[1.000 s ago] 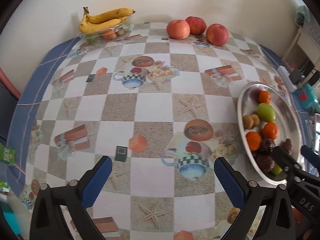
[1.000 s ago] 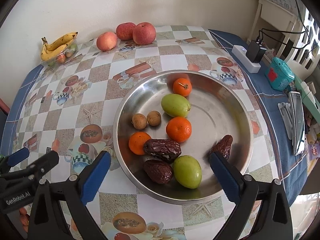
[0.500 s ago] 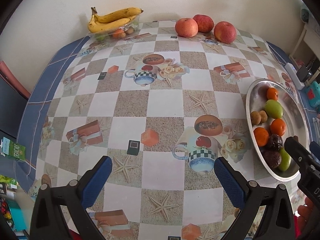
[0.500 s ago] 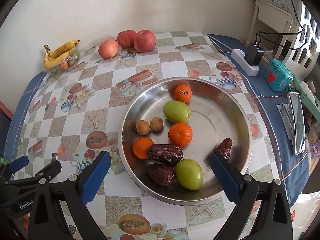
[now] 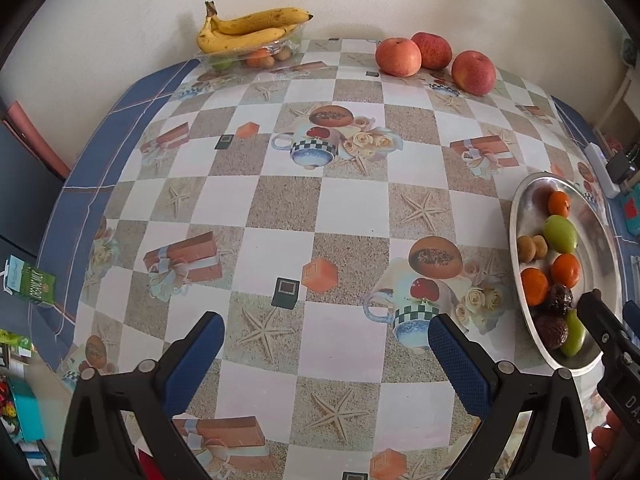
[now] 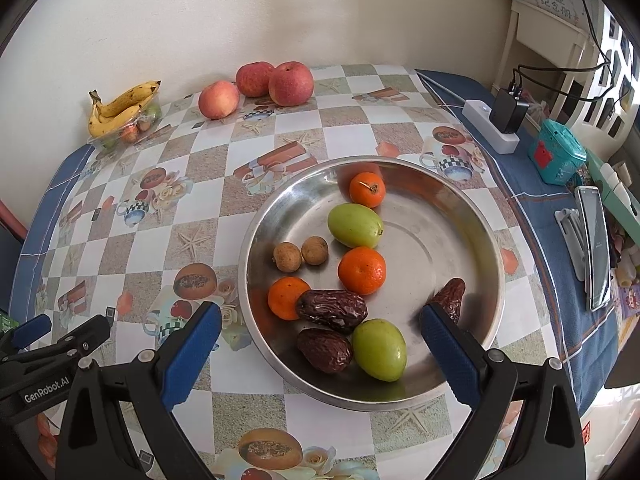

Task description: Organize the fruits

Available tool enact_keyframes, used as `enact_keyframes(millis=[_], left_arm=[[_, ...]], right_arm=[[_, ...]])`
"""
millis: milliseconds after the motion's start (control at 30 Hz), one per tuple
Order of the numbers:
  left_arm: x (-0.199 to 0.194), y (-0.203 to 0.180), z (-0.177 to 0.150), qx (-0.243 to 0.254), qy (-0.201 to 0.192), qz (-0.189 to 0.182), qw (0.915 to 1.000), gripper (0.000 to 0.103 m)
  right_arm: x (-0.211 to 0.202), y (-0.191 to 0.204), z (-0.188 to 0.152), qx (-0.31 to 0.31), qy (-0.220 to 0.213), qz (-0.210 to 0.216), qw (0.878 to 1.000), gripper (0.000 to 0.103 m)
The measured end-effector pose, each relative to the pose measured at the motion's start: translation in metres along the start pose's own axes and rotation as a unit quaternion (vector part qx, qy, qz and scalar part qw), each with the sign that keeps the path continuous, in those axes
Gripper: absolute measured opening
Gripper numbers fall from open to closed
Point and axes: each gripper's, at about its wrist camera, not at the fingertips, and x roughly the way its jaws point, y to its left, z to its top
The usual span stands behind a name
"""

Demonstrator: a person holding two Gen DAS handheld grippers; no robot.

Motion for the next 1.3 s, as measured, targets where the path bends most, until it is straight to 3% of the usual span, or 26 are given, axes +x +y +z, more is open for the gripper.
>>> enact_keyframes(millis=[1067, 1300], left_arm=[[0.006, 0.009, 0.001, -0.024, 0.017, -0.003, 0.9996, 0.103], [0.000, 0.012, 0.002, -0.033, 0.002, -0.008, 0.9994, 0.103]], right_arm=[[0.000, 0.010, 0.001, -0.015, 0.001, 0.003, 1.000, 0.099], [0.002, 0.011, 0.001, -0.016, 0.008, 0.001, 1.000, 0.099]])
